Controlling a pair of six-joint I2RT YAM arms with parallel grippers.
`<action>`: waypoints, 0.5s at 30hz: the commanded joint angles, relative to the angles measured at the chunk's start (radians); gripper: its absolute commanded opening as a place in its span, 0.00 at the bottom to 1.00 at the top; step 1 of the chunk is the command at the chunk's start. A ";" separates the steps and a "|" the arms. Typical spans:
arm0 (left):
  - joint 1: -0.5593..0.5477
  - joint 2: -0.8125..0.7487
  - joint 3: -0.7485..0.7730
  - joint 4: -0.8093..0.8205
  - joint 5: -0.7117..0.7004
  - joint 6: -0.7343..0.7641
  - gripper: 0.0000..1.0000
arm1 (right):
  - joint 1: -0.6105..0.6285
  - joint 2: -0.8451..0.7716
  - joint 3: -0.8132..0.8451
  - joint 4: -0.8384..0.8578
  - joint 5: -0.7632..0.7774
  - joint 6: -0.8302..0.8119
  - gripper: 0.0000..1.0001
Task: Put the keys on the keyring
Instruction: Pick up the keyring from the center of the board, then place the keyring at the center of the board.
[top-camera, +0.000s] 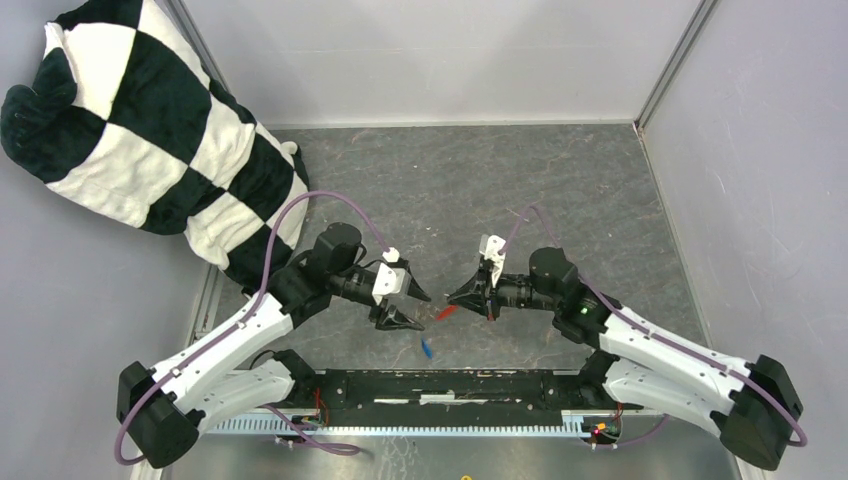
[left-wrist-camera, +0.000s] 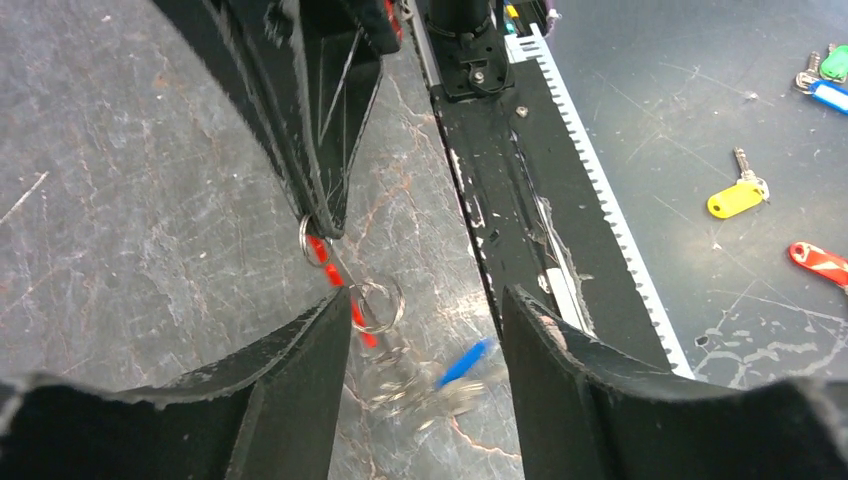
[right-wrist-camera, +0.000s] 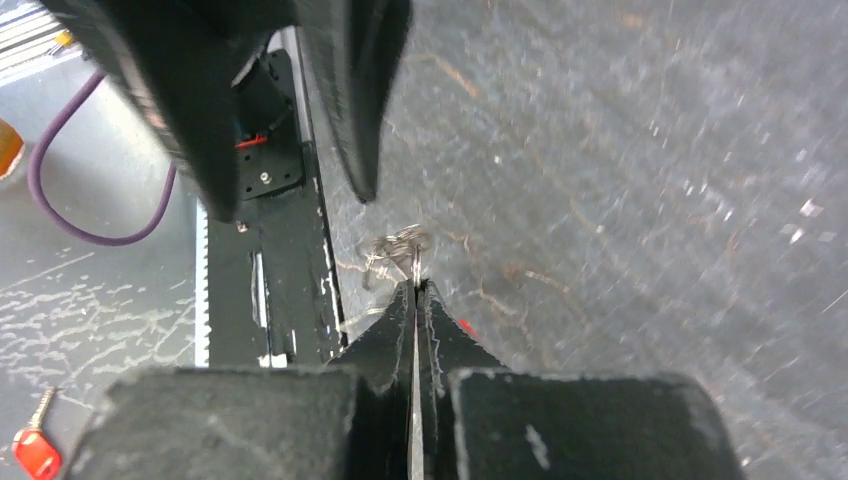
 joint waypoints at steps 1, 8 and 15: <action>0.006 0.014 0.052 0.076 0.012 -0.043 0.61 | 0.018 -0.076 0.042 0.008 -0.027 -0.157 0.00; 0.006 -0.020 0.051 0.102 -0.004 -0.040 0.57 | 0.056 -0.073 0.100 -0.048 -0.048 -0.231 0.00; 0.005 0.004 0.062 0.104 0.018 -0.029 0.52 | 0.106 -0.029 0.173 -0.103 -0.026 -0.268 0.00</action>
